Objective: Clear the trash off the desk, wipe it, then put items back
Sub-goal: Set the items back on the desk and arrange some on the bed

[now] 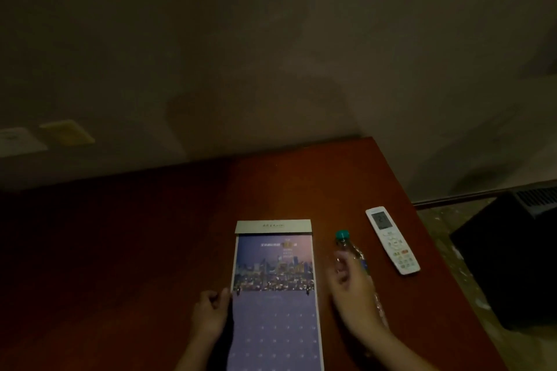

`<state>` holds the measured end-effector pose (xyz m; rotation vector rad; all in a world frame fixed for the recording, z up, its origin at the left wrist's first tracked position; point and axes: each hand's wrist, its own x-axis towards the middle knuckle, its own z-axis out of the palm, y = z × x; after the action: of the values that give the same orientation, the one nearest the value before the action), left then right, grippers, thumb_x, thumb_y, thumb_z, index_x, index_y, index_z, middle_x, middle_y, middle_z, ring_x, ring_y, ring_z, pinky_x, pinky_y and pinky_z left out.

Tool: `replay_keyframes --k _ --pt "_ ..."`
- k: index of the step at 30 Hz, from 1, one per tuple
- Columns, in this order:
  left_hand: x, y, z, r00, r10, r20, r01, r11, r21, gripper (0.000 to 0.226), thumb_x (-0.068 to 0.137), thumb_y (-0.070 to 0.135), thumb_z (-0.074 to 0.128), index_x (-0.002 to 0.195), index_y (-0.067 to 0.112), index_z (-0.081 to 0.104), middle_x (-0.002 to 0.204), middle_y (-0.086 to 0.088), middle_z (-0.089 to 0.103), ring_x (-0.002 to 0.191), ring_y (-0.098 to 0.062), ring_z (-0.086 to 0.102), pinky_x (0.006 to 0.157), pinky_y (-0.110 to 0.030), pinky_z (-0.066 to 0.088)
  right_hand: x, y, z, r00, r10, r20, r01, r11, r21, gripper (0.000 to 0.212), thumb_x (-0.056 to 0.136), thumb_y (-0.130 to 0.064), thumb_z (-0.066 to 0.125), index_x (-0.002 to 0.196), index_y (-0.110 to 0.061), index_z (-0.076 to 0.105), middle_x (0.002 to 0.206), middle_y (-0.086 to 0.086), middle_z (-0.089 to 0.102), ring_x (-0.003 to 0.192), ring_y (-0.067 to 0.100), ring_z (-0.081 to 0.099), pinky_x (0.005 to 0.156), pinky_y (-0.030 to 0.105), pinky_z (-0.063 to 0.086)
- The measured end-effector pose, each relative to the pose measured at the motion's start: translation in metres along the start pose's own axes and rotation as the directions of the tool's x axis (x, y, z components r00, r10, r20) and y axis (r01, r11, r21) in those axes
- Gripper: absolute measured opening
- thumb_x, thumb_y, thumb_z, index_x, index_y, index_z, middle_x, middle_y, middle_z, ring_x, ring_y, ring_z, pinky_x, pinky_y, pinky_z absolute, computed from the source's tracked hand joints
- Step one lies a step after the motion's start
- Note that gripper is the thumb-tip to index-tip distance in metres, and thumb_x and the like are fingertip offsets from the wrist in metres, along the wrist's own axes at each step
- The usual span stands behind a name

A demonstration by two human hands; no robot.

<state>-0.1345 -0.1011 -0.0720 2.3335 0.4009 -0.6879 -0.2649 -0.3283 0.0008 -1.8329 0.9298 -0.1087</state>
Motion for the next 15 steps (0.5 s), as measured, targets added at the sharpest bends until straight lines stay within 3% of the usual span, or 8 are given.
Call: replay_keyframes --k 3,6,8,12,15 --pt "-0.003 -0.017 -0.013 1.000 -0.024 -0.009 0.024 1.000 0.010 0.029 0.099 0.036 0.042 0.107 0.011 0.055 0.116 -0.016 0.060 0.099 -0.029 0.056 0.084 -0.034 0.045 -0.012 0.011 0.050 0.951 0.229 0.209 -0.229 0.973 -0.023 0.058 0.089 -0.021 0.063 0.139 -0.013 0.034 0.134 0.008 0.050 0.117 0.023 0.052 0.095 0.028 0.044" --pt "-0.001 -0.030 -0.024 0.999 -0.017 0.039 0.016 1.000 0.024 0.033 0.102 0.034 0.037 0.117 0.010 0.055 0.123 -0.016 0.058 0.110 -0.030 0.055 0.091 -0.035 0.044 -0.009 0.013 0.071 0.862 0.482 0.154 -0.464 0.875 -0.141 0.074 0.082 -0.037 0.067 0.139 -0.011 0.028 0.141 0.016 0.036 0.124 0.034 0.041 0.104 0.039 0.038" --pt "0.001 -0.039 -0.031 0.997 -0.016 0.080 0.015 1.000 0.022 0.038 0.103 0.033 0.034 0.125 0.008 0.053 0.130 -0.017 0.054 0.118 -0.031 0.051 0.098 -0.035 0.041 -0.009 0.010 0.076 0.842 0.531 0.095 -0.508 0.840 -0.192 0.075 0.078 -0.039 0.068 0.136 -0.010 0.030 0.140 0.018 0.035 0.124 0.037 0.039 0.102 0.038 0.037" --pt "0.003 -0.050 -0.038 0.991 -0.030 0.127 0.033 0.999 -0.015 0.044 0.104 0.033 0.029 0.130 0.005 0.049 0.135 -0.018 0.050 0.123 -0.031 0.049 0.100 -0.034 0.038 -0.003 0.025 0.084 0.837 0.541 0.084 -0.542 0.840 -0.008 0.083 0.068 -0.031 0.076 0.134 -0.004 0.034 0.128 0.020 0.048 0.109 0.038 0.051 0.096 0.045 0.046" --pt "0.006 -0.056 -0.043 0.995 -0.038 0.096 0.045 0.996 -0.073 0.045 0.104 0.033 0.031 0.136 0.005 0.046 0.141 -0.018 0.046 0.128 -0.031 0.045 0.105 -0.037 0.035 -0.004 0.023 0.081 0.837 0.533 0.124 -0.547 0.825 0.144 0.055 0.077 -0.016 0.072 0.122 0.000 0.045 0.107 0.021 0.060 0.090 0.036 0.061 0.081 0.043 0.054"
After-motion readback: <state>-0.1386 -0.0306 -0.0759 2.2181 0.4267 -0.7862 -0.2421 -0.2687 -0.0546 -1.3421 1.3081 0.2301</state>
